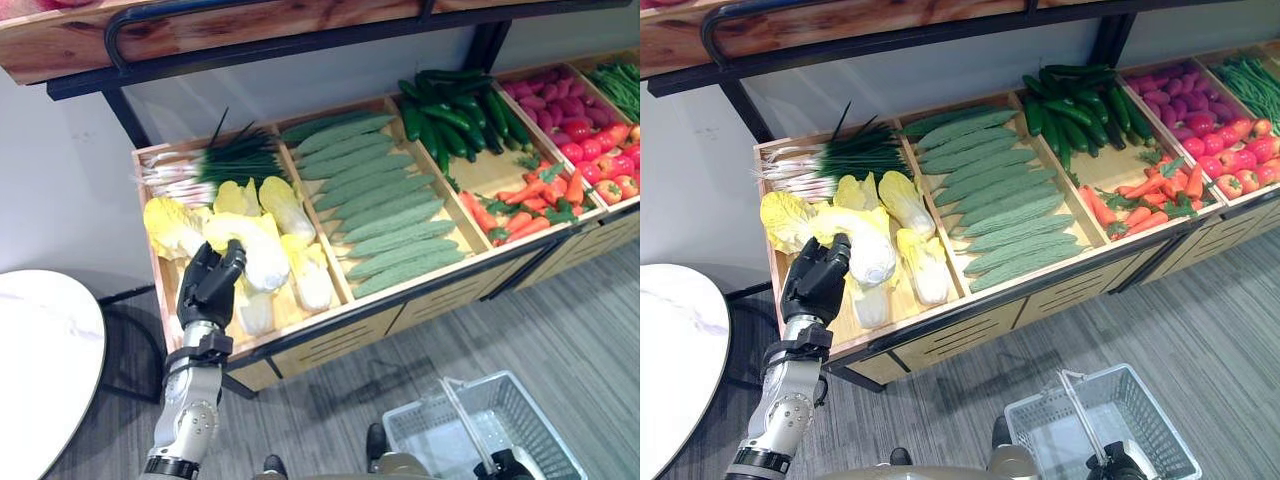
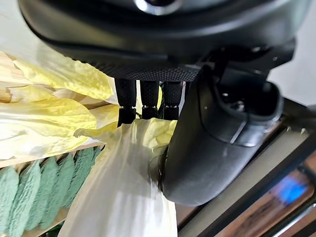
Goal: Get the vegetables into the basket
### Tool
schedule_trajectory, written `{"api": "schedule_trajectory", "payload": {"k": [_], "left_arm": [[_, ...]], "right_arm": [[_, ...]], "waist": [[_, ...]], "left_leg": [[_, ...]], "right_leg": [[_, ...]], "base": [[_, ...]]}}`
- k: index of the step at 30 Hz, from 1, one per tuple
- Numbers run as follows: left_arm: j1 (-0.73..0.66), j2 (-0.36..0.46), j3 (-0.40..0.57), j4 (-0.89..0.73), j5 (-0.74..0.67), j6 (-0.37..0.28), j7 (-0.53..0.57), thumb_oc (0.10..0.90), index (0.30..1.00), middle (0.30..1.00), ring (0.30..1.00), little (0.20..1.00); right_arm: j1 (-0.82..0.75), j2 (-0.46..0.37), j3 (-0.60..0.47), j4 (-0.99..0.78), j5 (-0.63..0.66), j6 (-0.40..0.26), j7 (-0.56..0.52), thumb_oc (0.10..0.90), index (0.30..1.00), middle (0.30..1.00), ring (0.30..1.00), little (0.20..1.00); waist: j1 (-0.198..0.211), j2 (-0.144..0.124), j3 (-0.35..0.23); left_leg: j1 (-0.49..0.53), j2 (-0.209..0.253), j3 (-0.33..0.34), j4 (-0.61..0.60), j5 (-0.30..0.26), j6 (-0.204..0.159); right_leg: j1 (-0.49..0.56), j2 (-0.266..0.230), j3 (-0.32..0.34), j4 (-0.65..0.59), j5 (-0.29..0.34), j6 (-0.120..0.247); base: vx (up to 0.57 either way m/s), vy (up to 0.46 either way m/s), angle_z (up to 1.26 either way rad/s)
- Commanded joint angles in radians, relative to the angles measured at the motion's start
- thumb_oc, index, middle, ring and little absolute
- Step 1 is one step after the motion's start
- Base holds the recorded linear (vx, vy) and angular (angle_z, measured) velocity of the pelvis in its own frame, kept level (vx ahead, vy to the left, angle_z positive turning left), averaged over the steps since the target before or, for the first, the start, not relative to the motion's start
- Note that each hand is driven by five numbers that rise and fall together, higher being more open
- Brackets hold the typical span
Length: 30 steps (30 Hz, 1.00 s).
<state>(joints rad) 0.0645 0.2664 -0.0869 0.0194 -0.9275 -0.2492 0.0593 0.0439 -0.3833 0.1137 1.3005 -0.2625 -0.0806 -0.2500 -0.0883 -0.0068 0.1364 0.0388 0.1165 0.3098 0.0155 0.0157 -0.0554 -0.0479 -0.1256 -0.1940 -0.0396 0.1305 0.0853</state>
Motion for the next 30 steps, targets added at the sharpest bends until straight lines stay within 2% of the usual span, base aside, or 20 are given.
{"api": "schedule_trajectory", "payload": {"k": [1,2,3,5,6,7,10,13,15,16,17,20,22,23,25,26,28,29,30], "left_arm": [[-0.099,0.053,-0.006,-0.074,-0.014,-0.113,-0.086,0.4,0.3,0.3,0.3,0.3],[-0.107,0.055,-0.015,-0.068,-0.006,-0.117,-0.083,0.4,0.3,0.3,0.3,0.3],[-0.113,0.063,-0.011,-0.069,0.0,-0.119,-0.084,0.4,0.3,0.3,0.3,0.3],[-0.122,0.094,-0.002,-0.069,0.018,-0.12,-0.085,0.4,0.3,0.3,0.3,0.3],[-0.122,0.104,0.003,-0.064,0.024,-0.12,-0.087,0.4,0.3,0.3,0.3,0.3],[-0.123,0.112,0.006,-0.064,0.03,-0.118,-0.089,0.4,0.3,0.3,0.3,0.3],[-0.118,0.112,0.029,-0.078,0.04,-0.114,-0.093,0.4,0.3,0.3,0.3,0.3],[-0.101,0.102,0.047,-0.102,0.053,-0.105,-0.092,0.4,0.3,0.3,0.3,0.3],[-0.092,0.1,0.05,-0.109,0.057,-0.103,-0.094,0.4,0.3,0.3,0.3,0.3],[-0.091,0.095,0.055,-0.109,0.055,-0.106,-0.092,0.4,0.3,0.3,0.3,0.3],[-0.091,0.095,0.055,-0.109,0.056,-0.106,-0.092,0.4,0.3,0.3,0.3,0.3],[-0.108,0.068,0.038,-0.104,0.028,-0.102,-0.091,0.4,0.3,0.3,0.3,0.3],[-0.112,0.063,0.037,-0.101,0.026,-0.103,-0.092,0.4,0.3,0.3,0.3,0.3],[-0.121,0.058,0.027,-0.097,0.022,-0.104,-0.089,0.4,0.3,0.3,0.3,0.3],[-0.126,0.055,0.021,-0.094,0.018,-0.104,-0.088,0.4,0.3,0.3,0.3,0.3],[-0.14,0.045,0.009,-0.09,0.009,-0.101,-0.09,0.4,0.3,0.3,0.3,0.3],[-0.149,0.038,-0.009,-0.093,0.005,-0.1,-0.1,0.4,0.3,0.3,0.3,0.3],[-0.149,0.039,-0.015,-0.096,0.011,-0.103,-0.105,0.4,0.3,0.3,0.3,0.3],[-0.151,0.036,-0.031,-0.1,0.023,-0.104,-0.111,0.4,0.3,0.3,0.3,0.3]], "right_arm": [[-0.011,-0.028,-0.008,0.003,0.024,-0.015,-0.023,0.4,0.3,0.3,0.3,0.3],[-0.013,-0.027,-0.012,0.001,0.027,-0.012,-0.022,0.4,0.3,0.3,0.3,0.3],[-0.02,-0.024,-0.006,-0.003,0.028,-0.011,-0.019,0.4,0.3,0.3,0.3,0.3],[-0.034,-0.012,0.002,-0.015,0.035,-0.008,-0.019,0.4,0.3,0.3,0.3,0.3],[-0.037,-0.006,0.007,-0.017,0.036,-0.01,-0.019,0.4,0.3,0.3,0.3,0.3],[-0.039,-0.004,0.01,-0.017,0.038,-0.012,-0.017,0.4,0.3,0.3,0.3,0.3],[-0.048,-0.001,0.024,-0.014,0.026,-0.013,-0.014,0.4,0.3,0.3,0.3,0.3],[-0.059,-0.002,0.025,0.001,0.018,-0.008,-0.016,0.4,0.3,0.3,0.3,0.3],[-0.057,-0.001,0.029,0.0,0.021,-0.012,-0.017,0.4,0.3,0.3,0.3,0.3],[-0.047,-0.001,0.034,-0.001,0.021,-0.013,-0.019,0.4,0.3,0.3,0.3,0.3],[-0.047,-0.001,0.034,-0.001,0.021,-0.013,-0.019,0.4,0.3,0.3,0.3,0.3],[-0.009,-0.02,0.009,-0.025,0.038,-0.018,-0.033,0.4,0.3,0.3,0.3,0.3],[-0.005,-0.022,0.007,-0.029,0.039,-0.017,-0.034,0.4,0.3,0.3,0.3,0.3],[-0.001,-0.027,0.004,-0.03,0.043,-0.017,-0.04,0.4,0.3,0.3,0.3,0.3],[0.002,-0.031,0.001,-0.031,0.047,-0.017,-0.042,0.4,0.3,0.3,0.3,0.3],[0.008,-0.041,-0.009,-0.032,0.054,-0.016,-0.048,0.4,0.3,0.3,0.3,0.3],[0.011,-0.055,-0.015,-0.032,0.062,-0.019,-0.052,0.4,0.3,0.3,0.3,0.3],[0.007,-0.066,-0.018,-0.031,0.064,-0.018,-0.053,0.4,0.3,0.3,0.3,0.3],[-0.008,-0.085,-0.016,-0.024,0.065,-0.015,-0.052,0.4,0.3,0.3,0.3,0.3]], "waist": [[-0.028,-0.102,0.007],[-0.039,-0.108,0.015],[-0.043,-0.111,0.016],[-0.045,-0.105,0.029],[-0.034,-0.104,0.029],[-0.021,-0.092,0.025],[0.011,-0.088,0.018],[0.038,-0.088,0.005],[0.041,-0.095,-0.003],[0.04,-0.096,-0.01],[0.039,-0.095,-0.009],[-0.001,-0.08,-0.009],[-0.005,-0.075,-0.008],[-0.016,-0.065,-0.005],[-0.021,-0.058,-0.003],[-0.031,-0.047,0.006],[-0.032,-0.041,0.023],[-0.027,-0.039,0.033],[-0.008,-0.034,0.043]], "left_leg": [[-0.04,-0.002,-0.009,0.086,-0.064,-0.025],[-0.039,-0.018,0.009,0.077,-0.065,-0.019],[-0.049,-0.026,0.025,0.067,-0.059,-0.014],[-0.053,-0.006,0.07,0.054,-0.05,-0.009],[-0.052,0.001,0.095,0.046,-0.044,-0.005],[-0.042,0.011,0.105,0.033,-0.06,-0.008],[-0.036,0.024,0.183,0.007,-0.036,0.001],[-0.02,0.035,0.276,-0.006,-0.029,0.012],[-0.005,0.035,0.303,-0.009,-0.026,0.008],[0.018,0.041,0.33,-0.009,-0.023,0.001],[0.018,0.042,0.33,-0.009,-0.023,-0.001],[0.023,0.105,0.363,0.011,0.032,-0.052],[0.024,0.117,0.37,0.016,0.04,-0.061],[0.022,0.136,0.377,0.022,0.059,-0.077],[0.02,0.148,0.378,0.029,0.069,-0.089],[-0.001,0.188,0.373,0.082,0.097,-0.122],[-0.028,0.228,0.331,0.168,0.12,-0.152],[-0.051,0.226,0.26,0.218,0.114,-0.157],[-0.072,0.178,0.128,0.23,0.112,-0.144]], "right_leg": [[-0.024,-0.153,0.087,0.049,0.065,0.131],[-0.046,-0.166,0.105,0.035,0.134,0.154],[-0.078,-0.17,0.128,0.027,0.173,0.164],[-0.115,-0.167,0.121,0.025,0.187,0.165],[-0.111,-0.165,0.082,0.038,0.158,0.158],[-0.098,-0.163,0.029,0.077,0.113,0.158],[-0.06,-0.173,-0.11,0.185,0.015,0.127],[-0.017,-0.184,-0.209,0.275,-0.034,0.115],[-0.009,-0.16,-0.201,0.272,-0.055,0.109],[-0.003,-0.151,-0.235,0.226,-0.069,0.097],[-0.001,-0.149,-0.236,0.224,-0.07,0.096],[0.047,-0.072,-0.235,0.115,-0.124,0.058],[0.051,-0.06,-0.228,0.104,-0.126,0.053],[0.057,-0.045,-0.213,0.086,-0.132,0.045],[0.065,-0.032,-0.206,0.072,-0.134,0.037],[0.078,-0.005,-0.188,0.057,-0.149,0.018],[0.09,0.017,-0.167,0.05,-0.163,-0.003],[0.094,0.03,-0.144,0.045,-0.171,-0.014],[0.089,0.037,-0.108,0.047,-0.176,-0.018]], "base": [[-0.13,0.189,-0.16],[-0.2,0.221,-0.22],[-0.19,0.135,-0.37],[-0.18,0.089,-0.71],[-0.12,0.15,-0.98],[-0.11,0.173,-1.06],[-0.15,0.154,-1.13],[-0.13,0.078,-0.92],[-0.01,-0.062,-1.01],[0.04,-0.13,-1.13],[0.05,-0.247,-1.08],[0.01,-0.32,-0.38],[-0.01,-0.204,-0.21],[-0.01,-0.172,-0.25],[0.01,-0.213,-0.25],[0.03,-0.303,-0.22],[0.03,-0.245,-0.27],[0.02,-0.1,-0.41],[-0.05,-0.041,-0.59]]}}
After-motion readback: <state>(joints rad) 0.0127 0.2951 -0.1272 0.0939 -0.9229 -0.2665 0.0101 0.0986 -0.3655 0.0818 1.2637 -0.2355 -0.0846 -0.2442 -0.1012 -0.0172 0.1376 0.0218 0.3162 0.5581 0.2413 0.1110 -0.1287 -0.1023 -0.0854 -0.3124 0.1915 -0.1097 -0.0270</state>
